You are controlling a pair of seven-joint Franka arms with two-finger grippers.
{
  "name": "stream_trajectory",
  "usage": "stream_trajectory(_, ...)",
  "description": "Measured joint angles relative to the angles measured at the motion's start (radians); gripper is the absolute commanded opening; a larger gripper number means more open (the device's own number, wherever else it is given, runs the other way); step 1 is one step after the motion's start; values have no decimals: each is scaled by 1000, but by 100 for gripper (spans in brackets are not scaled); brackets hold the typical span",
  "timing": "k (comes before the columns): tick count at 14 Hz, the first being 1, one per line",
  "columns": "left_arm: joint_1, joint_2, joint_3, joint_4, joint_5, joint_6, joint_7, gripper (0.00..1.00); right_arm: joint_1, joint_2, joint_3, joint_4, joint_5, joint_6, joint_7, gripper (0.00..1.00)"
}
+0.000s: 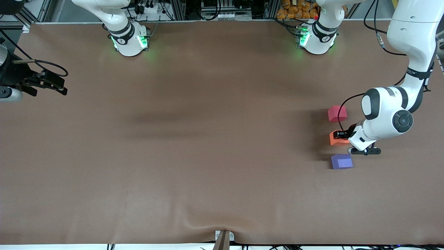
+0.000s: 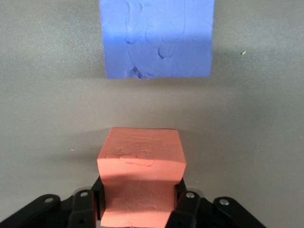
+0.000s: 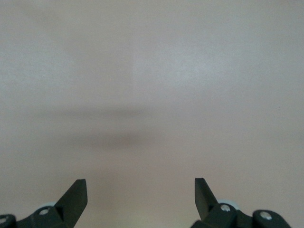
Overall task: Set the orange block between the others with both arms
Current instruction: 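Lower the orange cube between the pink and purple cubes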
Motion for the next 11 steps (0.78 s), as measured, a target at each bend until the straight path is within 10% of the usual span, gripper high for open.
stream_trajectory(3, 0, 1, 0, 0, 0, 1, 0, 26, 0, 0, 0, 0, 0, 0, 0, 100)
stream_trajectory(5, 0, 1, 0, 0, 0, 1, 0, 48, 0, 0, 0, 0, 0, 0, 0, 100)
stream_trajectory(6, 0, 1, 0, 0, 1, 1, 0, 99, 0, 0, 0, 0, 0, 0, 0, 100)
stream_trajectory(11, 0, 6, -2, 8, 1, 8, -2, 100, 0, 1, 0, 0, 0, 0, 0, 100)
